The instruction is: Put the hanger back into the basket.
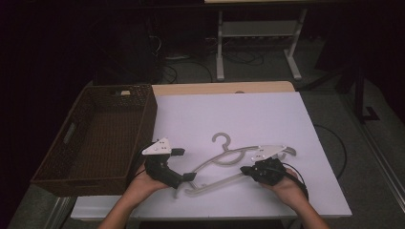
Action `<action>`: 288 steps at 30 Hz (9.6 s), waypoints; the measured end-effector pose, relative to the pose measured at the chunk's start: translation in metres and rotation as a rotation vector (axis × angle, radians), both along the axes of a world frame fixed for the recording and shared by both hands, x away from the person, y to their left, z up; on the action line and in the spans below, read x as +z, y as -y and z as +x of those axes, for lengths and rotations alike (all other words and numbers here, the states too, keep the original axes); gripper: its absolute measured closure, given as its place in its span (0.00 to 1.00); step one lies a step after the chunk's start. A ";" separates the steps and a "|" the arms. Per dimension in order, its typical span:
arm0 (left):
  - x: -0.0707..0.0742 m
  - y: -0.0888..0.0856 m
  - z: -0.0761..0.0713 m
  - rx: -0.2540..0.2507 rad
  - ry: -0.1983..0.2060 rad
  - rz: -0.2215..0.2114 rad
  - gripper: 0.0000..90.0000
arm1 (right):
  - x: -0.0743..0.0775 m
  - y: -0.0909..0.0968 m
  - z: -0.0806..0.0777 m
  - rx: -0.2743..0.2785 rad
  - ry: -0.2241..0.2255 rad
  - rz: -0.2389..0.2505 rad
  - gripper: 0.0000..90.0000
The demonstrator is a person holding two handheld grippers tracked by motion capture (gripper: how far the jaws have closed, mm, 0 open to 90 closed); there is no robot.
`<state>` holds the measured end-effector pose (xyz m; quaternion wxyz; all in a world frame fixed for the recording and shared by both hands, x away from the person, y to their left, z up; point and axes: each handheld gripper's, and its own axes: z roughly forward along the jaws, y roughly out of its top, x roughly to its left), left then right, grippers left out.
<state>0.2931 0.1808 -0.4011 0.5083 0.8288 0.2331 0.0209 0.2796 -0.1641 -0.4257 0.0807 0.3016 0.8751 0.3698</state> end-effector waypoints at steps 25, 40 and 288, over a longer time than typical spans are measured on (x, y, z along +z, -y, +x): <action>-0.005 0.002 0.004 0.009 -0.002 0.032 0.00 | -0.013 -0.005 0.002 0.012 -0.043 -0.070 1.00; -0.027 0.041 0.037 -0.028 -0.021 0.144 0.01 | -0.013 -0.004 0.002 0.009 -0.044 -0.066 1.00; 0.112 -0.149 0.012 0.477 0.148 -0.021 0.03 | 0.053 0.042 -0.002 -0.186 0.243 0.313 0.00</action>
